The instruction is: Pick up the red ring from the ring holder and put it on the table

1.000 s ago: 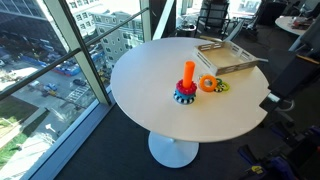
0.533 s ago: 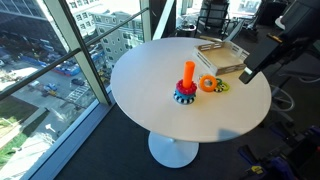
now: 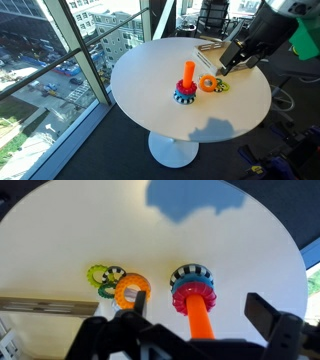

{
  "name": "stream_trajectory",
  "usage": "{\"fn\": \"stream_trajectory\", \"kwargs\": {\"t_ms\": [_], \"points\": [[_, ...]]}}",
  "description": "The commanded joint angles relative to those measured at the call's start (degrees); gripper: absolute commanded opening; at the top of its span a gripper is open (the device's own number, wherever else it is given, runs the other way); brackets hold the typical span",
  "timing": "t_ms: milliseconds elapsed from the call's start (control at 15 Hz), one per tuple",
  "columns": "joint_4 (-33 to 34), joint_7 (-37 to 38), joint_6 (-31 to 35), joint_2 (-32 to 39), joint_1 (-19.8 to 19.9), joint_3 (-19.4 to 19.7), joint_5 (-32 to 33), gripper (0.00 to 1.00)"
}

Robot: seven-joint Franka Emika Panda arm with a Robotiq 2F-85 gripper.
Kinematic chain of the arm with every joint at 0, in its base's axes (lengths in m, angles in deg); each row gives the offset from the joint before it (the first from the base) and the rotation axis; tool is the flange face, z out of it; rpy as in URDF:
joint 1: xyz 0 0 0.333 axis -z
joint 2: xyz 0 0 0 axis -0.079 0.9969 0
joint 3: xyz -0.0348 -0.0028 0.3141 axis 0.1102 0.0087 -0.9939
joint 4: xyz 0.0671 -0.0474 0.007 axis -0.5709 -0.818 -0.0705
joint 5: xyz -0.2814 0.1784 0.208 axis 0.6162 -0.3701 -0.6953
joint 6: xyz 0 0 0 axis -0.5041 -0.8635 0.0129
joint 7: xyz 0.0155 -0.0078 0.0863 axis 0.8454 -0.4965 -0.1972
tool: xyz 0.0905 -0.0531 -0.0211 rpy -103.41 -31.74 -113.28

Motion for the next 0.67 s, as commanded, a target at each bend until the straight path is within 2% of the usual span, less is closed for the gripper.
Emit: {"fn": "stream_trajectory", "kwargs": {"t_ms": [0,333,600], "points": [[3.3,5.05,1.49,5.74,1.73,-0.46,6.21,1.0],[6.55,6.78,2.71,12.46,1.01,2.03,10.72,1.0],[10.02,1.84,1.39,16.06,-0.71,5.05,6.41,1.0]]}}
